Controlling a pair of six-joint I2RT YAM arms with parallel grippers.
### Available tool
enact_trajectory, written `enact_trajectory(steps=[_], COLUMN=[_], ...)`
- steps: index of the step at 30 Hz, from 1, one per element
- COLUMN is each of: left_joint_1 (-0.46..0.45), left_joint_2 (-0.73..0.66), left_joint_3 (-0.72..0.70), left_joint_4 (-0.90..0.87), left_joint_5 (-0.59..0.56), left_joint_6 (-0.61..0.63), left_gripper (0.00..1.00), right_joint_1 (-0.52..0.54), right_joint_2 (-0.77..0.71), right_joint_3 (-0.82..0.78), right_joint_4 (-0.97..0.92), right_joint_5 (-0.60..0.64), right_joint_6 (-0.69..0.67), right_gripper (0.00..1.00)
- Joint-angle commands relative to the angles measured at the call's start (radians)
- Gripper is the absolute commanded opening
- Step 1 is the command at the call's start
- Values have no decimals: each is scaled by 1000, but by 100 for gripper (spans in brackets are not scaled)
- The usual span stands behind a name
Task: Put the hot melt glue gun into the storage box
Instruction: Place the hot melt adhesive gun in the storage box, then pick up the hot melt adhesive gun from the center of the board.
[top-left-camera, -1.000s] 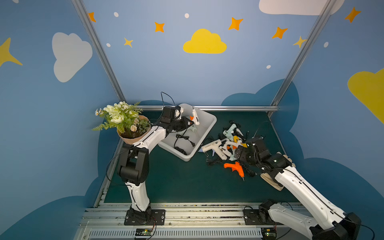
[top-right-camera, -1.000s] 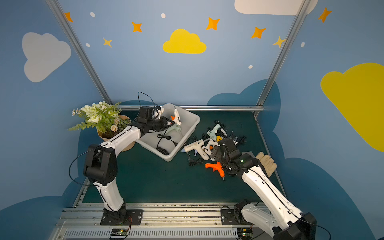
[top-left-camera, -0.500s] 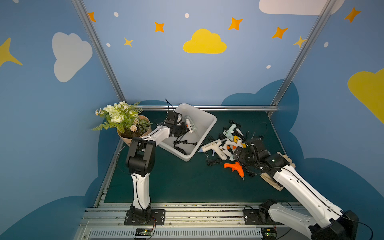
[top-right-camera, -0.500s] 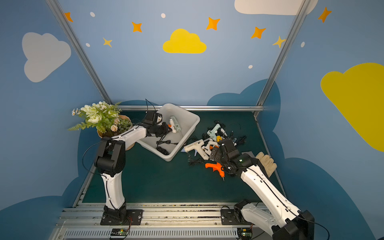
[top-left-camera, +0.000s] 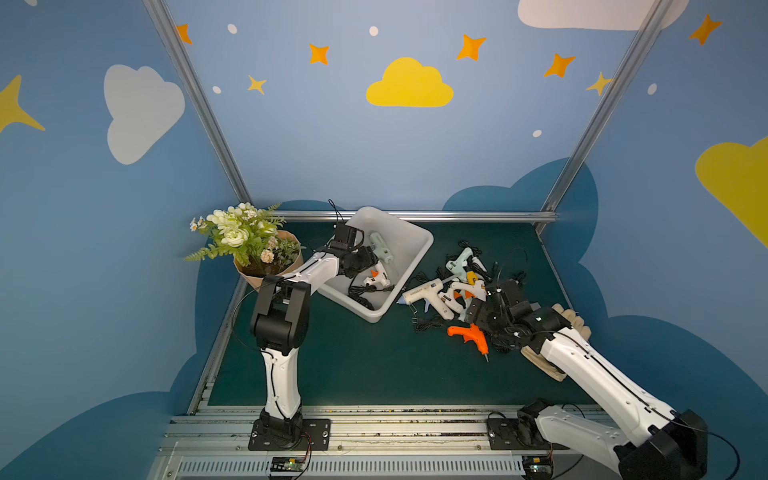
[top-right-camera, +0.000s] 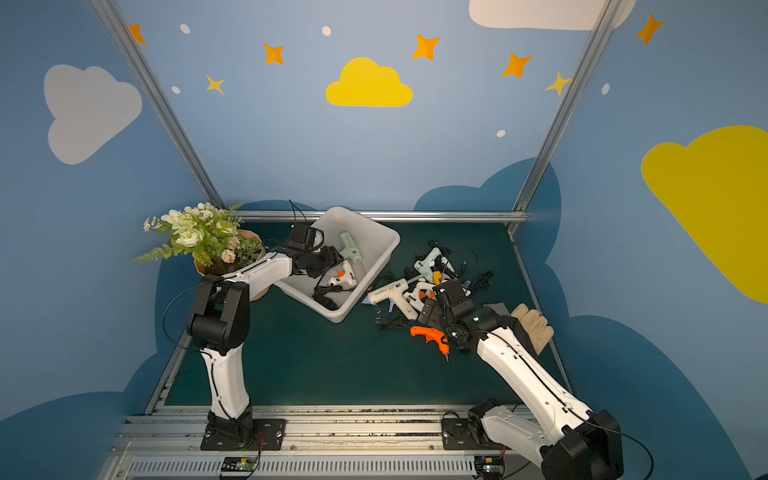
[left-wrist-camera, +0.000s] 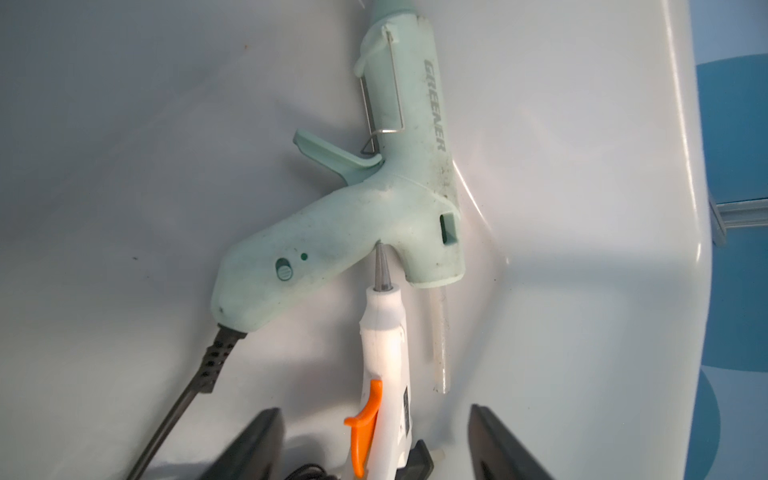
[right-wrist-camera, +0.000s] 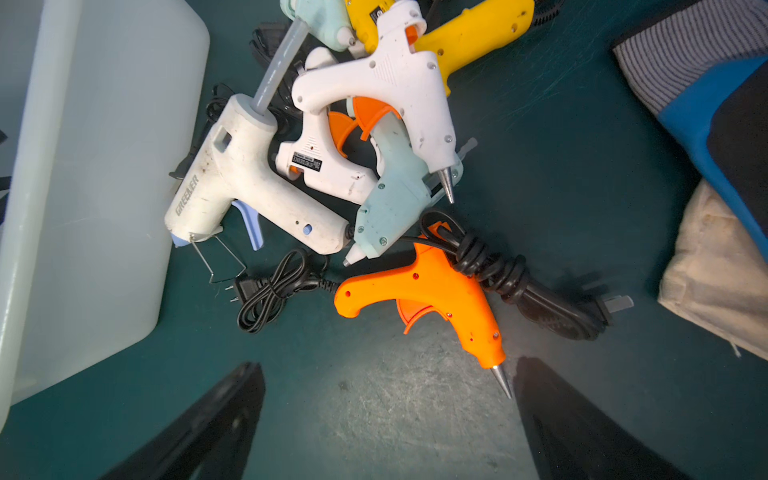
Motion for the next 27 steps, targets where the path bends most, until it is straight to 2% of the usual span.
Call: enact_trajectory(steps=[1,2,8,14,18,21,27], left_joint_1=[1,0,-47,-143,-202,-208,-209], left_joint_2=[-108,-136,-311,-504,-624,-702,-845], left_joint_3=[-22,-32,-112,-245,-361,-450,-573], left_joint_4=[-9,-12,-25,-4,42,78,96], left_joint_5=[-47,-55,-102,-124,-116,-93,-127], left_joint_6=[23,27,51,60,41,5,-18], left_gripper=[93,99,100,100,100,100,100], right_joint_1=[-20,-29,-101,-209,-284,-331,-410], right_joint_2=[-2,-3,-5,41,128,218,416], right_joint_3=[-26,-34,-75,-64,-16,38,176], right_joint_4=[0,0,11,65,68,65,4], right_joint_5=[-17,-29,-115,-270,-302,-331,-392], right_joint_6=[7,8,-9,-118,-162,-216,-336], right_gripper=[98,98,88,76,69,62,58])
